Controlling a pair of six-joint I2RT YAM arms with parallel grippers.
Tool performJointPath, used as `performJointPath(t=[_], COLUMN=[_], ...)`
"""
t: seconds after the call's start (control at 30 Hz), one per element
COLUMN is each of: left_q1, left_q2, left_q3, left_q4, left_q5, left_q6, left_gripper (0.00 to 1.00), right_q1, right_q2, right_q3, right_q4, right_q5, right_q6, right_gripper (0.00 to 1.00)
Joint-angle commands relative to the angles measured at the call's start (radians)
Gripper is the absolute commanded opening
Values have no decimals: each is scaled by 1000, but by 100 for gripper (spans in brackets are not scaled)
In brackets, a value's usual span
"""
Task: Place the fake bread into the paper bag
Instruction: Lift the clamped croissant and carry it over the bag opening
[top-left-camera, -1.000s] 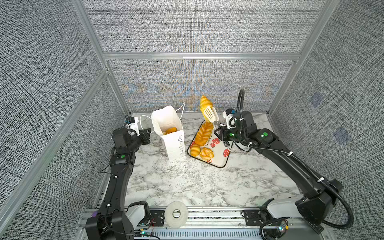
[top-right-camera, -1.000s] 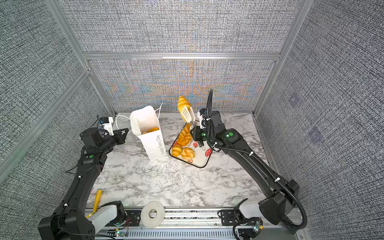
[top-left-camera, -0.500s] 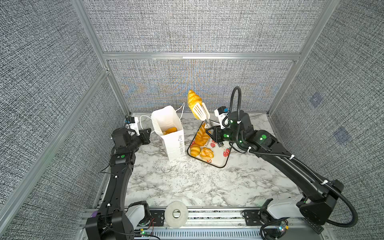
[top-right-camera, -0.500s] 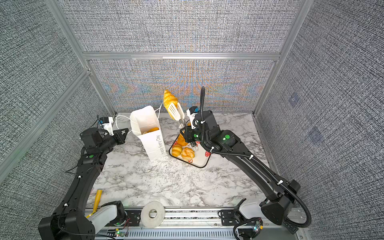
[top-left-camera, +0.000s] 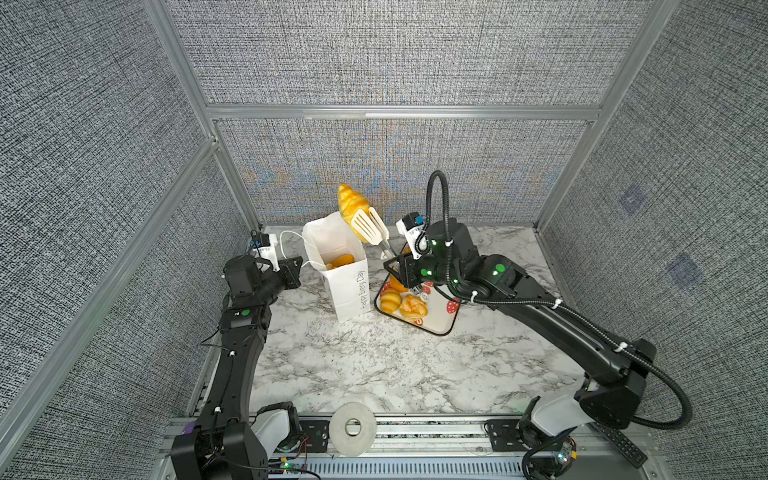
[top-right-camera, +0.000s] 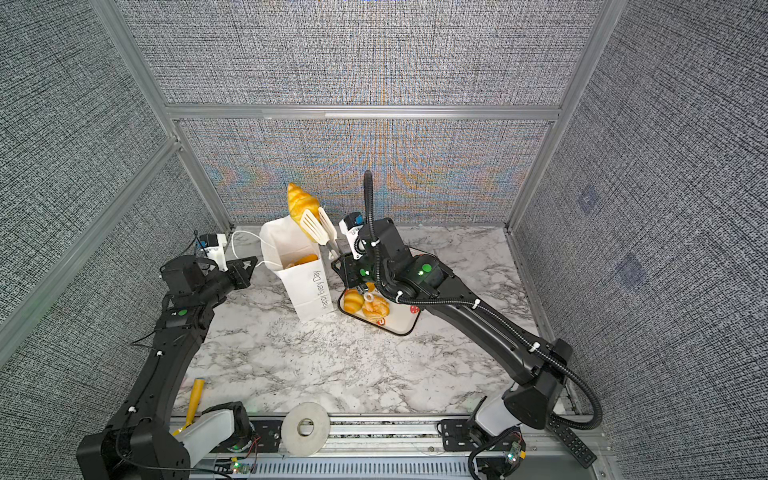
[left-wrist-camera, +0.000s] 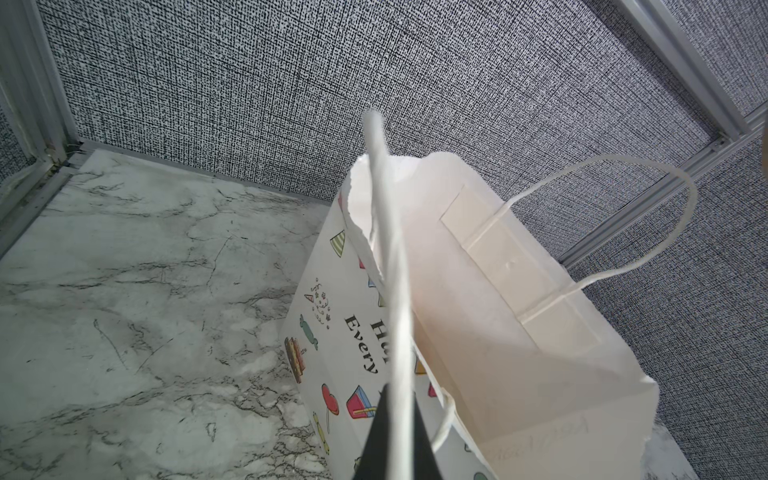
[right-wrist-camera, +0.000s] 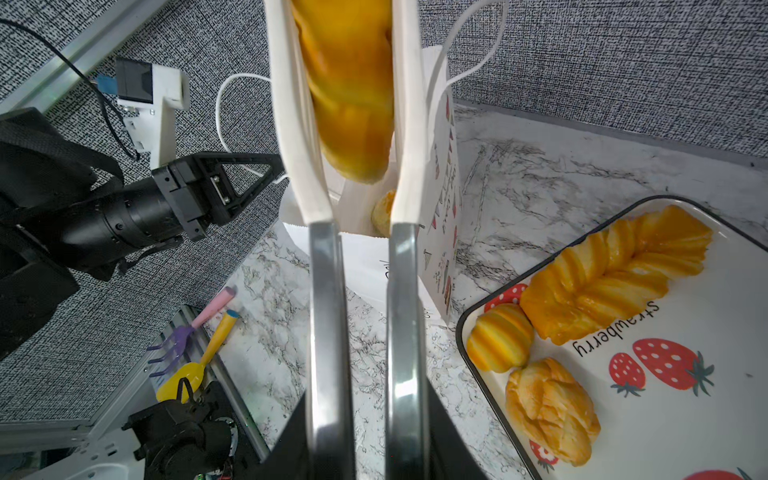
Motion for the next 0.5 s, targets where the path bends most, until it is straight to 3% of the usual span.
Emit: performJointPath(t=[0.0,0.47], left_q1=[0,0], left_q2=[2,1], left_q3=[1,0], left_q4=[13,12], left_q5=[5,6], left_q6=[5,5], left_gripper=[0,0], right_q1=[19,40], right_q2=[20,160], right_q3=[35,153], right_q4=[32,-13], right_q5=[2,4], right_q6=[-21,-12], right_gripper=[31,31])
